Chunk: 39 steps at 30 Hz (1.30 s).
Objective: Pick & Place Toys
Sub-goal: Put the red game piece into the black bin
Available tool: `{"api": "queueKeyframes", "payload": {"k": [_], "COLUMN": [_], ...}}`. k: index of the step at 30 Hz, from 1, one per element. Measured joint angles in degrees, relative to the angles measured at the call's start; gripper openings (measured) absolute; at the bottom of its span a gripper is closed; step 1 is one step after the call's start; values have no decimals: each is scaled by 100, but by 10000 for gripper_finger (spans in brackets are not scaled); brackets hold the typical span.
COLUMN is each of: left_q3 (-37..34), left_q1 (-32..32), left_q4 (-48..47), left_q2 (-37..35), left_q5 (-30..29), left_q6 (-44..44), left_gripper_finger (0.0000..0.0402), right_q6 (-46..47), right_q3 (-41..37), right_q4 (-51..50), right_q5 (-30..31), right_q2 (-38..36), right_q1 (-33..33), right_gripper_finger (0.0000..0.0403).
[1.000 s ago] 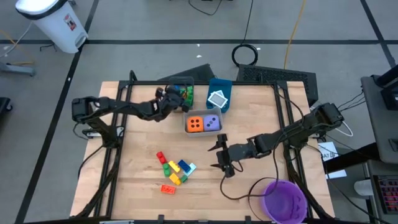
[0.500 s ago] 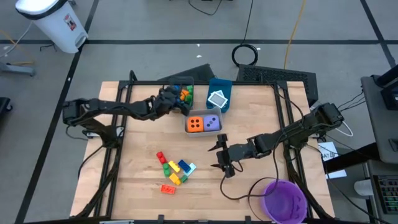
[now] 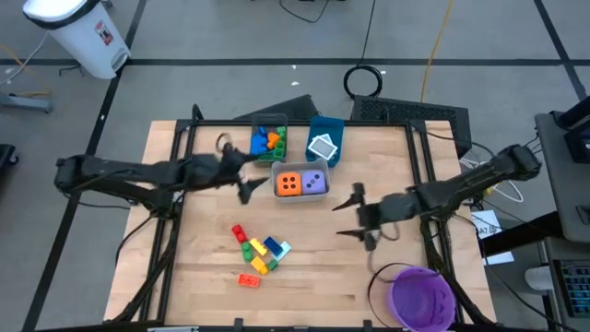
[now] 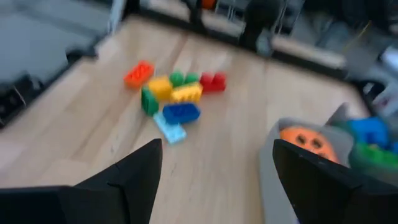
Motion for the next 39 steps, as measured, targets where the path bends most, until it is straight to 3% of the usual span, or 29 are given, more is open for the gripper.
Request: {"api": "queueKeyframes", "payload": {"k": [4,8,13,20,39], "left_q3": [-865,-1728,-2441,-2501,-2501], "left_q1": [-652,-925,-954,-948,-972], "left_q4": [691,1532,2330,2349,2491], "left_q2": [-993,-2040,-2837,-2975,-2966], "left_q5": [-27,-67,-92,-324,-318], "left_q6": [567,882,799,771,875], "left_gripper_finger": [361,361,361,361,361], "right_q6": [-130,524,781,700,858], "right_q3": [-1150,-2191,-2627,-2627,-2627], "right_q4": [1265,2304,2379,2373,2366], "right_q5": [434,1143,891,-146,-151], "right_q2": [-1174,-2086,-2697,-2735,-2670], "right_q1": [-131,-310,-615,-857,-867], "right_gripper_finger": [279,279,279,279,279]}}
